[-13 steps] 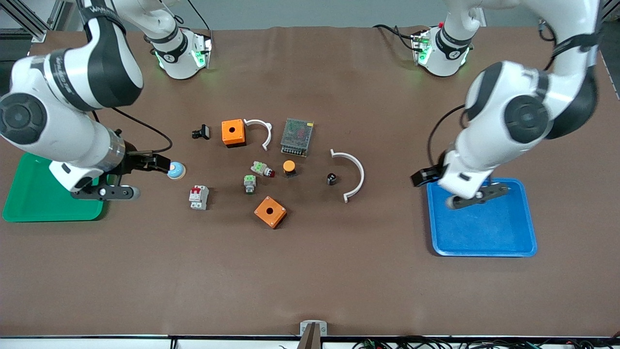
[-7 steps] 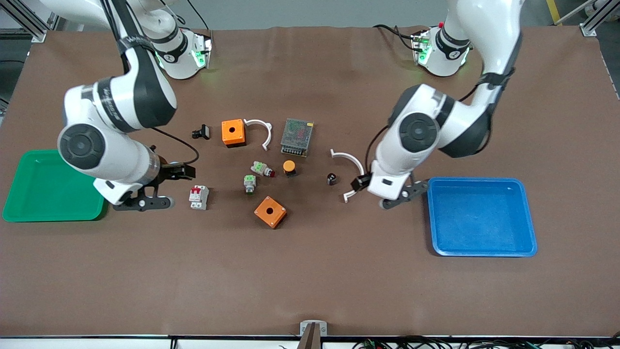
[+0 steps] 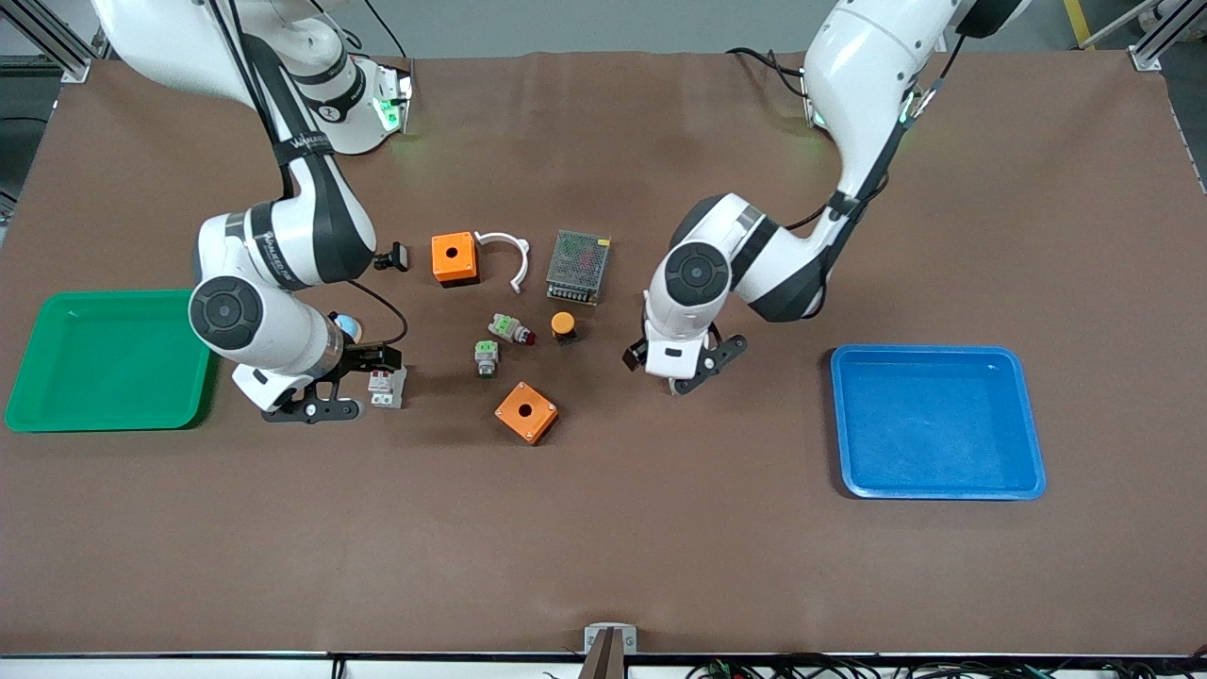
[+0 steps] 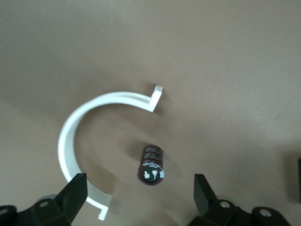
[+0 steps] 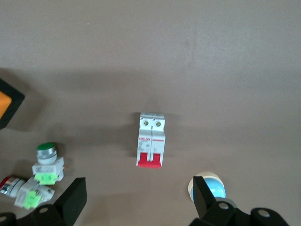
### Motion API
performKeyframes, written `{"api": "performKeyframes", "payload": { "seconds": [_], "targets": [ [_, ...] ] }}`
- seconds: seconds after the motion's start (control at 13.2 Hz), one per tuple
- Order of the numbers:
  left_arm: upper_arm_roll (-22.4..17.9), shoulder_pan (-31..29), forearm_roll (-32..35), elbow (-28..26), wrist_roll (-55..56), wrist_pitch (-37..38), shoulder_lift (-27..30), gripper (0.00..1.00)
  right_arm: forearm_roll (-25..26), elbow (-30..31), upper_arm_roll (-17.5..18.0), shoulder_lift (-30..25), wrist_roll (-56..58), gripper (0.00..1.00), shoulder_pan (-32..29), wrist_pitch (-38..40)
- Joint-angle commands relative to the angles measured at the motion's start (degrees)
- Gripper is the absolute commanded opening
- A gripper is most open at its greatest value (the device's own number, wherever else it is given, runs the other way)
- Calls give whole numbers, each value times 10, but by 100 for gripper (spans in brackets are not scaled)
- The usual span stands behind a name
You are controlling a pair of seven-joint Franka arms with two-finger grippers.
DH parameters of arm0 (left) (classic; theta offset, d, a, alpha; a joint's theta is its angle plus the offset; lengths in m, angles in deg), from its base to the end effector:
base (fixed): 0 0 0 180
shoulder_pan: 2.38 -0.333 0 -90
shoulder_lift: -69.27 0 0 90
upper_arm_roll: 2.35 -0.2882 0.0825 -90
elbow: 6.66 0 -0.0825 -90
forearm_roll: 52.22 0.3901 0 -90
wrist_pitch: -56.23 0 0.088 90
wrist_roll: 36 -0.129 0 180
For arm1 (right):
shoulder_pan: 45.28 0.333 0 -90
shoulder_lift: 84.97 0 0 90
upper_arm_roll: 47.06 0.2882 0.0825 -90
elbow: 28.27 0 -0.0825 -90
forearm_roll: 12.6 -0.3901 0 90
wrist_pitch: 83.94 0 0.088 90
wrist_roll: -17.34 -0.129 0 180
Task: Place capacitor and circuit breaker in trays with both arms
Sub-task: 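Lower the right gripper onto the breaker while the left gripper grasps the capacitor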
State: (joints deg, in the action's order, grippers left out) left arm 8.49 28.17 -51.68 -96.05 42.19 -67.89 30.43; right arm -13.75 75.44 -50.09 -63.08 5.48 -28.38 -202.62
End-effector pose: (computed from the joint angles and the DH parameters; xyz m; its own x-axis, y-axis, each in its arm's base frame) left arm 0.5204 -0.4414 0.2010 0.7741 0.6215 -0.1209 0.6220 -0.7821 -0.0379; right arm 0.6023 0.1514 0.2713 0.9929 0.0252 -0.1166 0.0286 -0.9992 0.0279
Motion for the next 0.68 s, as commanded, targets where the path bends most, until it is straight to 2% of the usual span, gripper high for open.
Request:
{"api": "performKeyframes", "payload": {
  "seconds": [0.0, 0.08, 0.15, 0.3, 0.61],
  "targets": [
    [-7, 20, 17, 8, 49, -20, -27, 100, -9, 24, 3, 6, 5, 100, -10, -38],
    [-8, 21, 17, 8, 61, -30, -36, 99, -9, 24, 3, 13, 5, 100, -11, -45],
    [-8, 23, 18, 8, 71, -36, -39, 88, -9, 28, 3, 17, 6, 100, -11, -52],
    [-7, 22, 19, 8, 72, -37, -40, 77, -9, 41, 3, 24, 31, 100, -13, -75],
    [-8, 22, 19, 11, 72, -40, -55, 72, -11, 55, 4, 33, 39, 100, -19, -89]
  ]
}}
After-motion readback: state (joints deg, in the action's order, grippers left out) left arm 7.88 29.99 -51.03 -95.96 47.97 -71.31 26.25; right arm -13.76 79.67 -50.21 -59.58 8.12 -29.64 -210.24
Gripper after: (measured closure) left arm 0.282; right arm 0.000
